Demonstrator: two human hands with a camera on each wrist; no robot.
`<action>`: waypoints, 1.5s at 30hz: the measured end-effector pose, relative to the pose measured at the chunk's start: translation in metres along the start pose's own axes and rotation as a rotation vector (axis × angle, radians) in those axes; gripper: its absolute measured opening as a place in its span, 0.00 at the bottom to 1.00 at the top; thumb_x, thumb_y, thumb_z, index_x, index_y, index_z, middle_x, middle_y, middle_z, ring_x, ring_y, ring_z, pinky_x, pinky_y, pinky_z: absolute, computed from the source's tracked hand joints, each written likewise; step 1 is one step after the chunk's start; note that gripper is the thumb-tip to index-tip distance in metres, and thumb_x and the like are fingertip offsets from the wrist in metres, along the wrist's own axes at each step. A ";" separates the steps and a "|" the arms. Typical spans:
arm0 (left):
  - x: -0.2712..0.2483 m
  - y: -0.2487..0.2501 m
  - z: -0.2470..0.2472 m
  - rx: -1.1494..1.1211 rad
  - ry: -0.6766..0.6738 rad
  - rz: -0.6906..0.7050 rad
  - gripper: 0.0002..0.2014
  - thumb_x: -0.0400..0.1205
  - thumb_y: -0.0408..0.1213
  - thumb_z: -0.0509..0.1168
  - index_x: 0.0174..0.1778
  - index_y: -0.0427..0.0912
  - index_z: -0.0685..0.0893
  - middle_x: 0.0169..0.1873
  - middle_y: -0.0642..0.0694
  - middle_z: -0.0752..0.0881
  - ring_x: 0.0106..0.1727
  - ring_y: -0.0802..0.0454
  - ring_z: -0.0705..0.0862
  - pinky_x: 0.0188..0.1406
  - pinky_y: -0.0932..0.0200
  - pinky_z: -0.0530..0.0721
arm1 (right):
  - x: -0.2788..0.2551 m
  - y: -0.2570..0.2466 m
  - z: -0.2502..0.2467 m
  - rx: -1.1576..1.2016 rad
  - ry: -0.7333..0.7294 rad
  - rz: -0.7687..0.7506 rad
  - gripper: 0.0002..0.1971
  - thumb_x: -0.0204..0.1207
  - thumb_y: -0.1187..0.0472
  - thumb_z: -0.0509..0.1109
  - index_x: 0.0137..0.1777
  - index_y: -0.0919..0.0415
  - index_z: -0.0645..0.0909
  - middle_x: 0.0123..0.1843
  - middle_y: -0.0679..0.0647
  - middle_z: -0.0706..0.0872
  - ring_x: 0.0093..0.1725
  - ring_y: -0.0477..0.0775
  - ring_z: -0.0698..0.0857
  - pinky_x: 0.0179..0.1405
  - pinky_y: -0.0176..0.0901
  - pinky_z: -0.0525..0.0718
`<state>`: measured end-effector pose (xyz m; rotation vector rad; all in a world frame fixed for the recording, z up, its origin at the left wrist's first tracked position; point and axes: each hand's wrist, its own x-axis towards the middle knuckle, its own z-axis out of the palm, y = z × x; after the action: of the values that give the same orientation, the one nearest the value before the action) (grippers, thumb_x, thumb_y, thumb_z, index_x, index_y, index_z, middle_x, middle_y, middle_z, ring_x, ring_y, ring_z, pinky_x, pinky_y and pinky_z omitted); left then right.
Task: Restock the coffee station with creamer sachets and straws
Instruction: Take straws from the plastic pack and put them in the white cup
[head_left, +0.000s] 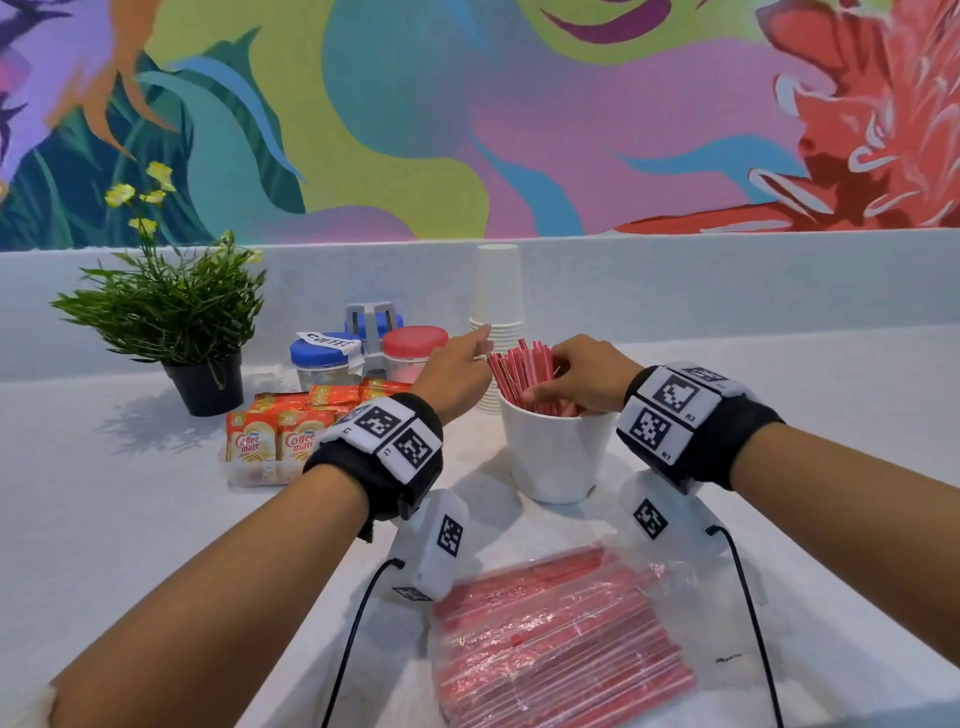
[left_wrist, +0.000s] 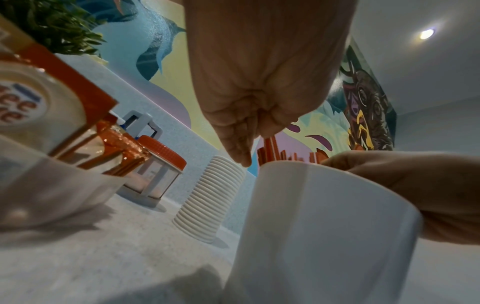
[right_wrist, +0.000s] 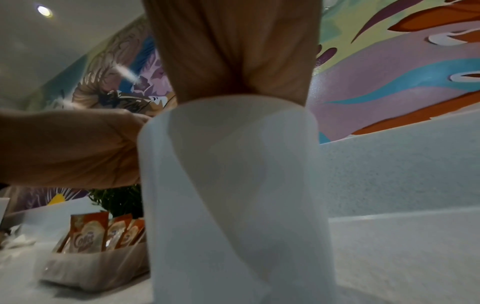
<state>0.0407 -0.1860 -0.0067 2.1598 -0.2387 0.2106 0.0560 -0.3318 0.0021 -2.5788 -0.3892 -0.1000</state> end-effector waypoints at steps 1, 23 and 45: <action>-0.002 0.000 0.001 -0.005 -0.004 0.002 0.29 0.82 0.21 0.50 0.81 0.38 0.59 0.78 0.40 0.69 0.78 0.43 0.69 0.78 0.43 0.66 | -0.001 0.000 -0.002 0.058 0.006 0.011 0.21 0.70 0.53 0.76 0.58 0.65 0.82 0.47 0.60 0.87 0.35 0.51 0.82 0.30 0.35 0.78; -0.008 0.013 0.006 0.549 -0.155 0.042 0.23 0.88 0.40 0.48 0.79 0.37 0.62 0.82 0.40 0.56 0.83 0.46 0.51 0.79 0.52 0.53 | -0.008 -0.001 -0.007 -0.081 -0.045 -0.080 0.24 0.79 0.67 0.61 0.75 0.58 0.69 0.72 0.58 0.78 0.70 0.59 0.77 0.66 0.46 0.75; -0.146 0.069 0.042 0.261 -0.194 -0.003 0.21 0.85 0.39 0.58 0.74 0.38 0.70 0.73 0.41 0.73 0.72 0.45 0.73 0.68 0.59 0.69 | -0.134 0.032 -0.003 0.430 0.192 0.290 0.06 0.75 0.65 0.65 0.37 0.61 0.79 0.47 0.62 0.82 0.46 0.56 0.77 0.33 0.39 0.72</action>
<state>-0.1154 -0.2451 -0.0107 2.4421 -0.3340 0.0308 -0.0628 -0.3937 -0.0310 -2.1491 0.0374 -0.1408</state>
